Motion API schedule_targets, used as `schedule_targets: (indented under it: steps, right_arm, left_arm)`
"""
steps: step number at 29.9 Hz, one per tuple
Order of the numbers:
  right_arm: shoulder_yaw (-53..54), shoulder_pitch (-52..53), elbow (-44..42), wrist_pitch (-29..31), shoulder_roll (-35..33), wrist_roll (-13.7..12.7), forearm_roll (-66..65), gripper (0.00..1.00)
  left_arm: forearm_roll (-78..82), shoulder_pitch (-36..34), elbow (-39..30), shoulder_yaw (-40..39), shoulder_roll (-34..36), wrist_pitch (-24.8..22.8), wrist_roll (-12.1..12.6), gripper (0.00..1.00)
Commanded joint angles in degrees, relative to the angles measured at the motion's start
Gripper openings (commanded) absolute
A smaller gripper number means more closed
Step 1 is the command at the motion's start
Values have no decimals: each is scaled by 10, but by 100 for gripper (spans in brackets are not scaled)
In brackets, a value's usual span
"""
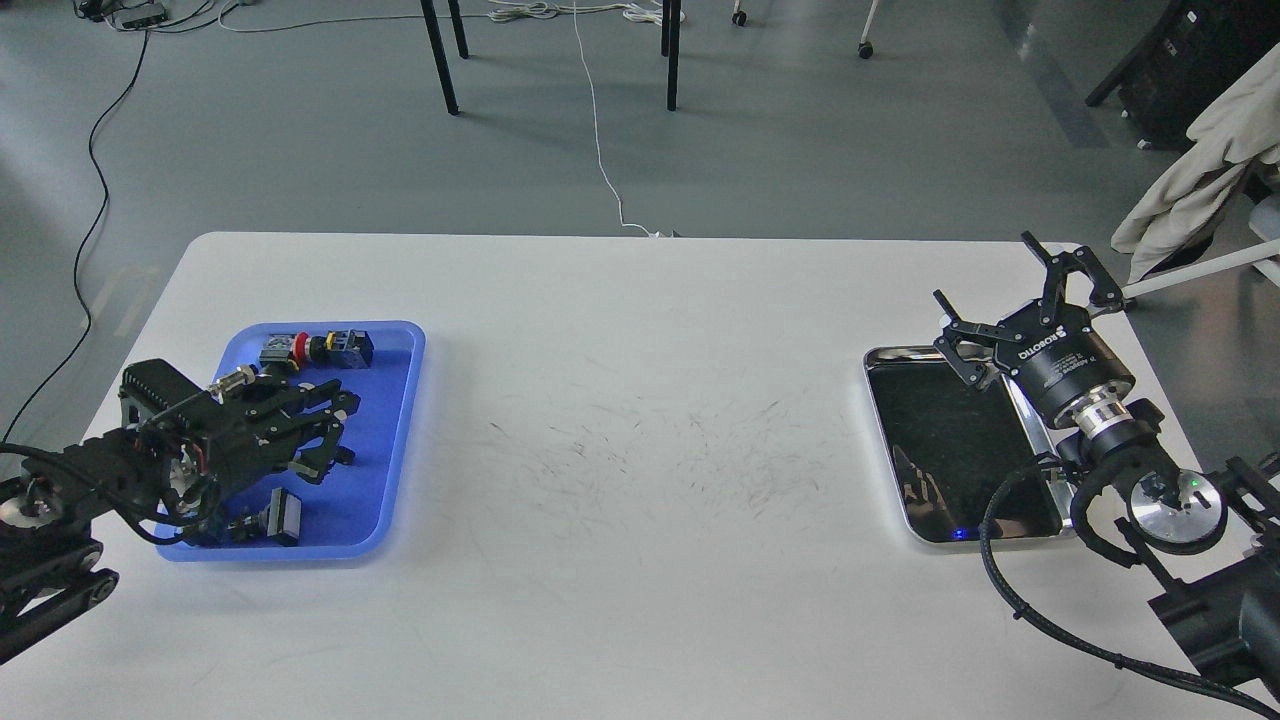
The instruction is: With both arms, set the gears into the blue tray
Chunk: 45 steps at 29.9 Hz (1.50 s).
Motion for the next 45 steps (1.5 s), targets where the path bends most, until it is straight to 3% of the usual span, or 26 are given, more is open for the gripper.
schedule_targets:
  steps: [1, 9, 10, 12, 19, 29, 35, 39, 43, 45]
  right_arm:
    - [0, 0, 0, 0, -2, 0, -1, 96]
    - [-1, 0, -1, 0, -2, 0, -1, 96]
    - [-1, 0, -2, 0, -2, 0, -1, 96]
    - [-1, 0, -2, 0, -2, 0, -1, 96]
    - [-1, 0, -2, 0, -1, 0, -1, 96]
    - [-1, 3, 0, 0, -2, 0, -1, 96]
    - [0, 12, 18, 0, -21, -1, -4, 96]
    - [-2, 17, 56, -14, -49, -5, -4, 96]
    - [-2, 25, 89, -43, -57, -9, -4, 96]
    - [-3, 30, 96, -56, -60, -10, -4, 96]
  left_arm:
    - [-1, 0, 23, 0, -16, 0, -5, 10]
    - [-4, 0, 42, 0, -36, 0, -5, 23]
    - [-5, 0, 42, 0, -36, 0, -5, 27]
    - [-6, 0, 42, 0, -36, 0, -5, 46]
    - [-32, -1, 42, 0, -34, 0, -5, 79]
    - [-79, -15, 25, -11, -25, 5, -5, 91]
    - [-216, -92, 13, -13, -9, 1, -3, 94]
    - [-458, -141, 13, -34, -30, -38, 12, 95]
    - [-798, -182, 23, -60, -56, -73, 58, 95]
    - [-911, -199, 26, -61, -58, -76, 61, 95]
